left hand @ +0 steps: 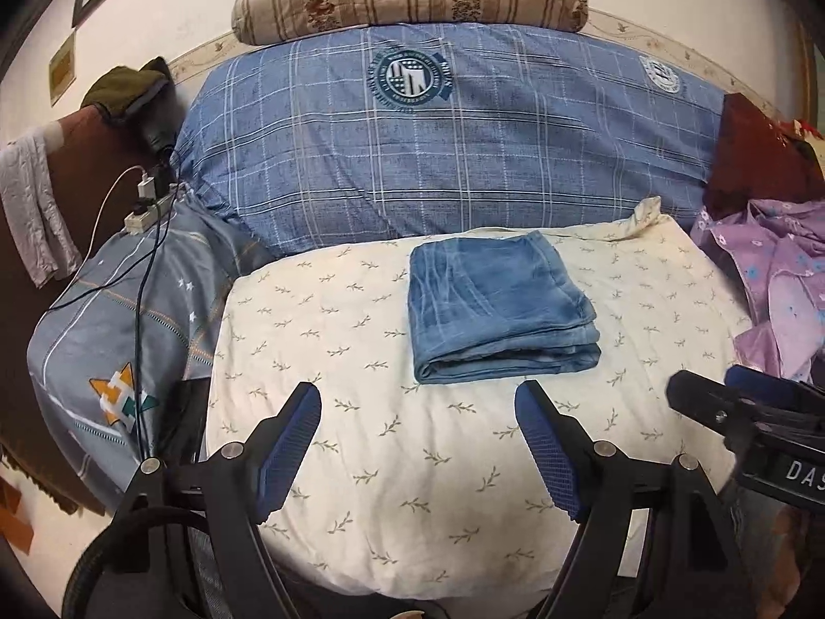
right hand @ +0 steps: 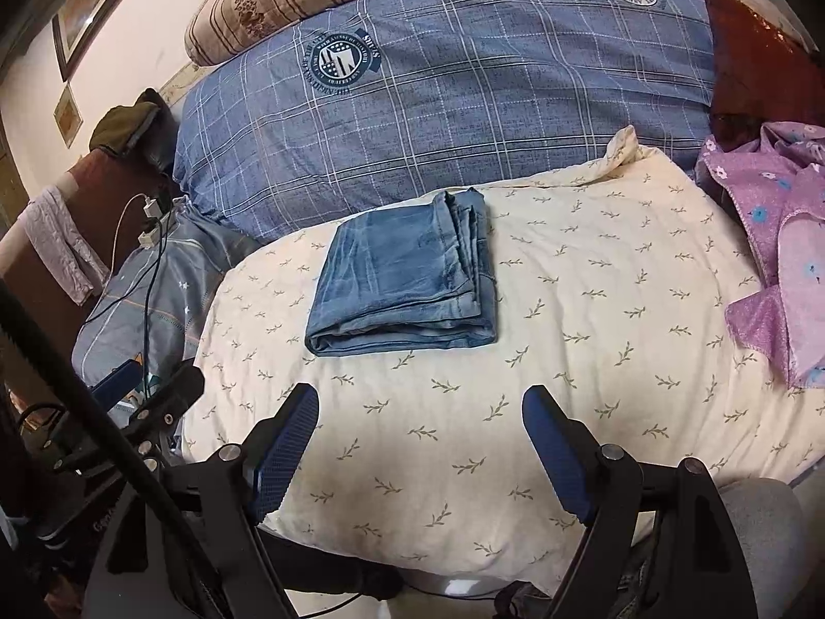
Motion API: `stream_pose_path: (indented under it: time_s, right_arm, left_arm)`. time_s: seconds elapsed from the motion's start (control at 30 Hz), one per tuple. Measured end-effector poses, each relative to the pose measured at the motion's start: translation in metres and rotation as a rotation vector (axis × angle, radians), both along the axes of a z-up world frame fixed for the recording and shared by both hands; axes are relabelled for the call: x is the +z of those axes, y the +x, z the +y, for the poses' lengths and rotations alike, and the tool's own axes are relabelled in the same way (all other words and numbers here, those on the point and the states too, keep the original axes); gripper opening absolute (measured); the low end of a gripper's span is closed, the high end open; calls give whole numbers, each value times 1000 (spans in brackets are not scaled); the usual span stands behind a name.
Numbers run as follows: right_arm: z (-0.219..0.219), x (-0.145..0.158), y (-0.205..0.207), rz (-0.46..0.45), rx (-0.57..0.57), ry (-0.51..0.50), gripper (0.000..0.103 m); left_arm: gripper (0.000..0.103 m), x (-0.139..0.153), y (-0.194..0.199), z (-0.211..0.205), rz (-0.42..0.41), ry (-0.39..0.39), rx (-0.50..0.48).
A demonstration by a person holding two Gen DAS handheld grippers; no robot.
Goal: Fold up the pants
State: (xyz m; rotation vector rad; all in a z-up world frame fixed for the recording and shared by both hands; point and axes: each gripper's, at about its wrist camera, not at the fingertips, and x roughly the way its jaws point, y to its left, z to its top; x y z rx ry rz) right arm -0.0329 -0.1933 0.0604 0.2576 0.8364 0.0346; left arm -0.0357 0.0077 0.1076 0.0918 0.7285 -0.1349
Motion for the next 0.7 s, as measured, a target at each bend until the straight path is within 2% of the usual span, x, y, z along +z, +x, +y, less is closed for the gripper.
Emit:
stream_pose_path:
  time_s: [0.5, 0.7]
  right_arm:
    - [4, -4, 3, 6, 8, -18, 82]
    - [2, -6, 10, 3, 9, -14, 82]
  left_arm:
    - [78, -10, 4, -5, 19, -3, 1]
    - [79, -10, 18, -4, 16, -29, -22]
